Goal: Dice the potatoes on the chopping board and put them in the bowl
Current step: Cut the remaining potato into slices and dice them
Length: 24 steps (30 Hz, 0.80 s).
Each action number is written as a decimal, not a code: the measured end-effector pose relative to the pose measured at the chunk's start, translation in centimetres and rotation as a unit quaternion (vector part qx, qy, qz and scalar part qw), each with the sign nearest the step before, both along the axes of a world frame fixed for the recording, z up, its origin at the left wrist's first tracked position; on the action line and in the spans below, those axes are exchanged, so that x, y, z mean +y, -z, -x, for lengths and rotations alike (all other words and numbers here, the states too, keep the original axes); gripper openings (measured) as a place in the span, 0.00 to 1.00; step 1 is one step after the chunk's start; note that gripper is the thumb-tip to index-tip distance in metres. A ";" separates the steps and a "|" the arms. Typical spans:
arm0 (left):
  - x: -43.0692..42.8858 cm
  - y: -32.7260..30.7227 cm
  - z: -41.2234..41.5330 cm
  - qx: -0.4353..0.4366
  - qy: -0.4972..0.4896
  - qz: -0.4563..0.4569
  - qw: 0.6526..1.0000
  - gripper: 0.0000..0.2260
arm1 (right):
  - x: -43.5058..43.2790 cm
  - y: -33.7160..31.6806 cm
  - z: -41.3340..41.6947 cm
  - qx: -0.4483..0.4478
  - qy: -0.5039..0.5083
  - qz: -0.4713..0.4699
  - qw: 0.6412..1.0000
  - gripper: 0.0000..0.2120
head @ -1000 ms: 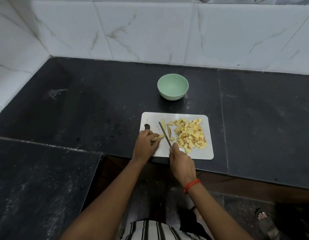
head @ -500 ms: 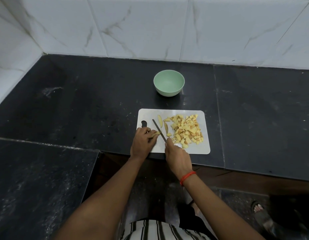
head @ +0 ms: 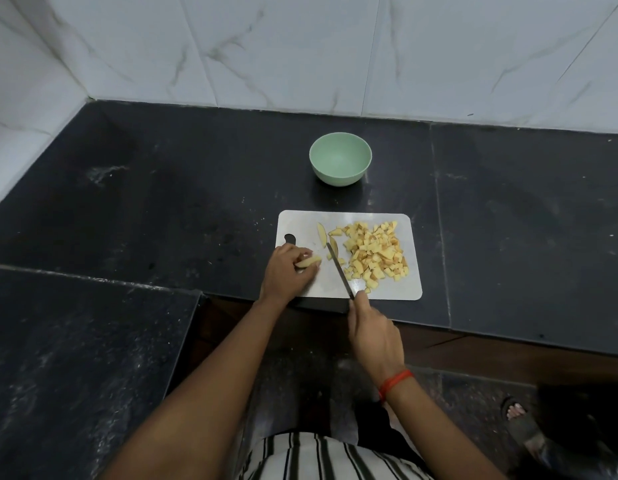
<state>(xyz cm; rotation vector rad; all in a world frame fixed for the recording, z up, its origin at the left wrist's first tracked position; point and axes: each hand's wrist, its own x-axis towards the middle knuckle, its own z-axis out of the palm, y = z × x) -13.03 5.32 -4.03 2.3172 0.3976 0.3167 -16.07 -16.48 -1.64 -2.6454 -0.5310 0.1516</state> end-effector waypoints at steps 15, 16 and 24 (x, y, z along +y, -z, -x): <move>-0.1 0.3 0.9 -0.021 -0.019 0.008 1.000 0.10 | 5.3 0.8 -2.5 -0.002 -0.016 0.044 0.999 0.10; -0.1 0.3 0.9 -0.021 -0.016 0.006 1.000 0.11 | 5.3 0.8 -2.6 0.000 -0.015 0.046 0.999 0.10; -0.1 0.6 0.9 -0.015 -0.013 -0.001 1.000 0.11 | 4.8 -0.1 -2.2 0.035 -0.034 0.075 0.996 0.12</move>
